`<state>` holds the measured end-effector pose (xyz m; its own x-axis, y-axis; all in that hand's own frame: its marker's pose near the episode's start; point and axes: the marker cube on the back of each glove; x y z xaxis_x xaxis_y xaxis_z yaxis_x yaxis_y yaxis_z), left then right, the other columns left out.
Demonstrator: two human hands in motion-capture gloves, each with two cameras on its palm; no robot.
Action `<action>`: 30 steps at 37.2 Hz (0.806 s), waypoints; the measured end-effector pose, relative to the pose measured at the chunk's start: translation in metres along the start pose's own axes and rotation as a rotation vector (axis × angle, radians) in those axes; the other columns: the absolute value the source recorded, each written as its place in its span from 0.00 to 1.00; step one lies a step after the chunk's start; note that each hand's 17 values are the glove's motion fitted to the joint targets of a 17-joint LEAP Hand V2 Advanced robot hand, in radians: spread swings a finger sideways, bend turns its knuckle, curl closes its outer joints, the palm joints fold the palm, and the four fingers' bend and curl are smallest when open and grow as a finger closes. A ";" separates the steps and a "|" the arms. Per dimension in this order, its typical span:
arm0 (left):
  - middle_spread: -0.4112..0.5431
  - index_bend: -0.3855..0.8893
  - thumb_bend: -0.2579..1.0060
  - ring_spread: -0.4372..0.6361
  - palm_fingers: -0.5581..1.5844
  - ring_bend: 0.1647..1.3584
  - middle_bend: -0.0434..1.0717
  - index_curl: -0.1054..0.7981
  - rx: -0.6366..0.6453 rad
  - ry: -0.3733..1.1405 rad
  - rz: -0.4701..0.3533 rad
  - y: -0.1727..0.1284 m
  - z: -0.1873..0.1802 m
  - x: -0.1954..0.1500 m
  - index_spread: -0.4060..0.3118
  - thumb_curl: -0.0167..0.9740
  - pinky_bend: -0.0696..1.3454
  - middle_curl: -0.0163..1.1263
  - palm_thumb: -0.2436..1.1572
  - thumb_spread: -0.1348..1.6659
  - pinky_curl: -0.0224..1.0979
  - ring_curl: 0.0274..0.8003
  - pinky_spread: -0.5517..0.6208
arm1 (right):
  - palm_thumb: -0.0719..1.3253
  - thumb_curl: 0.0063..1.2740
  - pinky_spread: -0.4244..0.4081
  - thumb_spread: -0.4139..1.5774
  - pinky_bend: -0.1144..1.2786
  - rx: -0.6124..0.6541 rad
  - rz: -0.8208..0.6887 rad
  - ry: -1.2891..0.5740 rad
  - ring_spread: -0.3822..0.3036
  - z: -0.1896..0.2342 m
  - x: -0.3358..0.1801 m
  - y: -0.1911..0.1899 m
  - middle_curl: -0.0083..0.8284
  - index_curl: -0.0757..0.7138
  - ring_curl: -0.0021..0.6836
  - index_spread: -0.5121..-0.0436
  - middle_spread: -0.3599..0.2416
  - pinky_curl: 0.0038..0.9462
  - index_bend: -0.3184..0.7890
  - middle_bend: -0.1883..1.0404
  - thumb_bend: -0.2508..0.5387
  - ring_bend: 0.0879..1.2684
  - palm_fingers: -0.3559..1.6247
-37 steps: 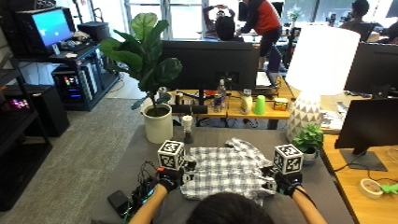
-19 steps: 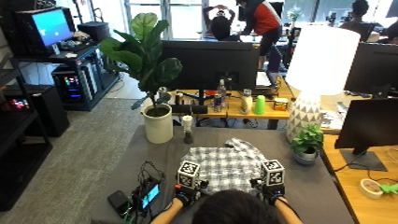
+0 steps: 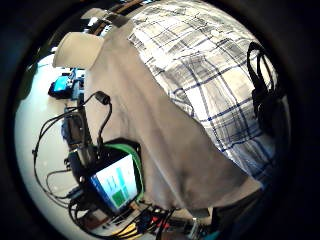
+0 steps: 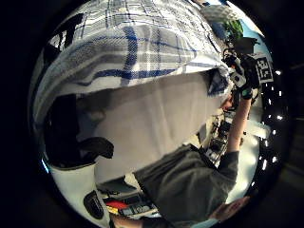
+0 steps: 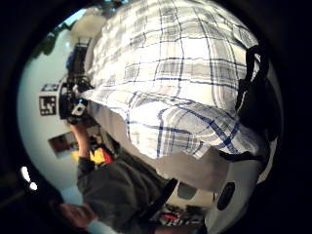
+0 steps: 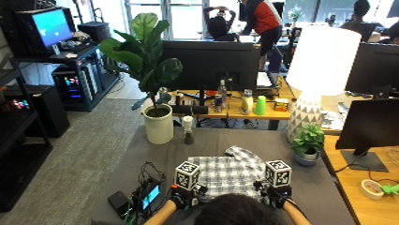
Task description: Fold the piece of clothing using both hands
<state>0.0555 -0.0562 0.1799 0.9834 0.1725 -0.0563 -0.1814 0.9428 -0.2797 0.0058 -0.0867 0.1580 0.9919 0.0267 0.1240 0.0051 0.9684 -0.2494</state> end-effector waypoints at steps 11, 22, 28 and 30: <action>0.12 0.45 0.32 0.09 0.83 0.38 0.43 0.61 -0.075 0.084 0.115 0.067 -0.081 0.012 0.16 0.38 0.37 0.44 0.64 0.83 0.42 0.54 0.18 | 0.79 0.41 0.18 0.50 0.47 -0.078 -0.115 0.019 0.23 -0.092 -0.037 0.072 0.57 0.63 0.66 0.56 0.29 0.47 0.46 0.41 0.40 0.40 0.82; 0.10 0.46 0.31 0.09 0.84 0.38 0.44 0.65 -0.053 -0.046 -0.211 -0.010 -0.138 -0.026 0.15 0.47 0.36 0.47 0.68 0.79 0.43 0.57 0.16 | 0.81 0.47 0.18 0.44 0.47 -0.073 0.068 0.085 0.22 -0.162 -0.030 -0.017 0.59 0.68 0.68 0.56 0.27 0.48 0.46 0.41 0.30 0.40 0.82; 0.10 0.46 0.28 0.08 0.83 0.39 0.44 0.67 -0.313 -0.033 -0.410 -0.031 -0.115 -0.031 0.15 0.50 0.36 0.49 0.67 0.77 0.44 0.58 0.16 | 0.82 0.49 0.18 0.42 0.45 -0.080 0.293 0.068 0.21 -0.143 -0.046 -0.057 0.60 0.70 0.69 0.56 0.27 0.47 0.46 0.42 0.29 0.41 0.81; 0.10 0.45 0.28 0.08 0.82 0.39 0.43 0.67 -0.306 -0.058 -0.512 -0.037 -0.102 -0.042 0.15 0.50 0.35 0.49 0.66 0.78 0.43 0.58 0.17 | 0.82 0.49 0.19 0.43 0.45 0.008 0.299 0.049 0.21 -0.129 -0.046 -0.075 0.60 0.70 0.69 0.55 0.28 0.47 0.44 0.40 0.29 0.41 0.79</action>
<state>0.0209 -0.1273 0.0953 0.9432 -0.2585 0.2086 0.3309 0.7864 -0.5216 -0.0242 -0.1928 0.0470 0.9543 0.2989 0.0001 -0.2885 0.9213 -0.2606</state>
